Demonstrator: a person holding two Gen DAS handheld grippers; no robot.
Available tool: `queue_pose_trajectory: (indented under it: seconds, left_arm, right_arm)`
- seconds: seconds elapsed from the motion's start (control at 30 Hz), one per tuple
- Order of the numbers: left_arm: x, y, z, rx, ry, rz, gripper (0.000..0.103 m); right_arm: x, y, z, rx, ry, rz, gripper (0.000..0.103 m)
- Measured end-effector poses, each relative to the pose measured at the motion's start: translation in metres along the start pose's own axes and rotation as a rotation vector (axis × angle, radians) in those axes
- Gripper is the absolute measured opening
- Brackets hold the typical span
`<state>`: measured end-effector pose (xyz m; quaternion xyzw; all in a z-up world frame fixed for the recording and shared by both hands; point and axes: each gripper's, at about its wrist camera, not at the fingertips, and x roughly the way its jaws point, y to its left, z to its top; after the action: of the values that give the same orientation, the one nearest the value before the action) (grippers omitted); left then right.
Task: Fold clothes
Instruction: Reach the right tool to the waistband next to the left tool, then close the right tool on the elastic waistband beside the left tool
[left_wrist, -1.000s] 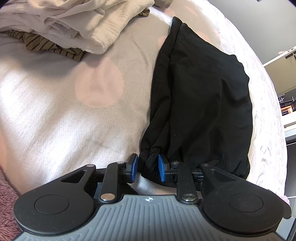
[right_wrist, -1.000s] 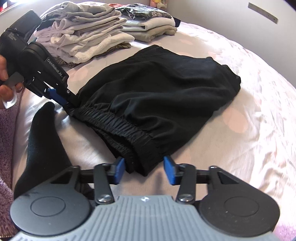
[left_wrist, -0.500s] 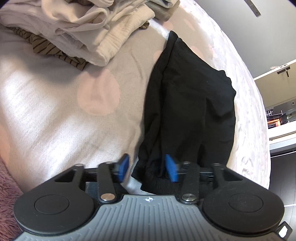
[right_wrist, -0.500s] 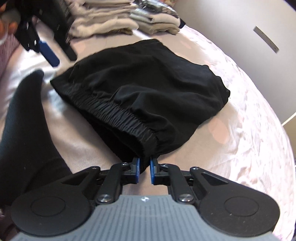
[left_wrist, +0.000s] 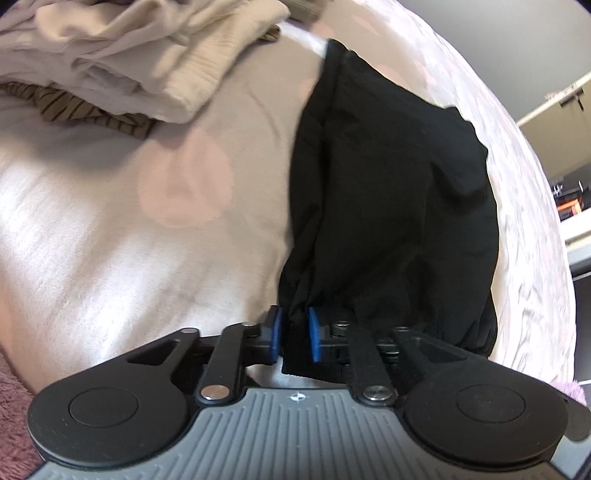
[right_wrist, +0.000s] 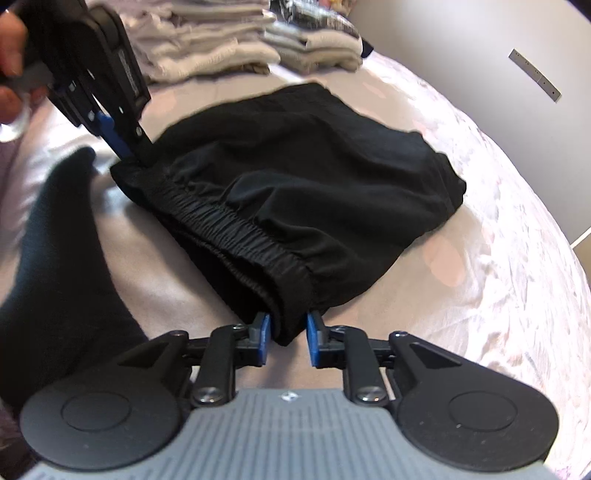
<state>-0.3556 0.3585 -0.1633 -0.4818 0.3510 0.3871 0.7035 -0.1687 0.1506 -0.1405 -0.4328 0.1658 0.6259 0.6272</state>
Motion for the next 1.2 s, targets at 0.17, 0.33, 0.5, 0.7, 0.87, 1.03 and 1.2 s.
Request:
queue_pose_trajectory:
  seconds: [0.17,0.33,0.5,0.7,0.87,1.03,1.2]
  left_arm:
    - [0.002,-0.001,0.001,0.005,-0.001,0.011,0.011]
    - [0.008,-0.002,0.005,0.006,0.003,0.011,0.011]
    - [0.003,0.002,0.002,0.009,0.003,0.016,0.011]
    - [0.001,-0.001,0.002,0.021,0.002,0.018,0.011]
    - [-0.009,-0.013,0.005,0.098,-0.019,0.023,0.011]
    - [-0.032,-0.033,0.005,0.277,-0.072,0.027,0.011]
    - [-0.045,-0.062,-0.009,0.586,-0.127,0.053,0.020]
  right_arm:
    - [-0.026,0.021,0.002,-0.187,-0.117,-0.010,0.051]
    - [-0.014,0.049,0.006,-0.422,-0.127,0.003,0.056]
    - [0.009,0.056,0.011,-0.500,-0.071,0.015,0.059]
    - [0.029,0.051,0.017,-0.487,-0.036,0.007,0.050]
    - [0.041,0.043,0.019,-0.447,0.001,0.050,0.048]
    - [0.047,0.041,0.018,-0.428,0.003,0.059,0.043]
    - [0.050,0.022,0.026,-0.290,0.019,0.144,0.040]
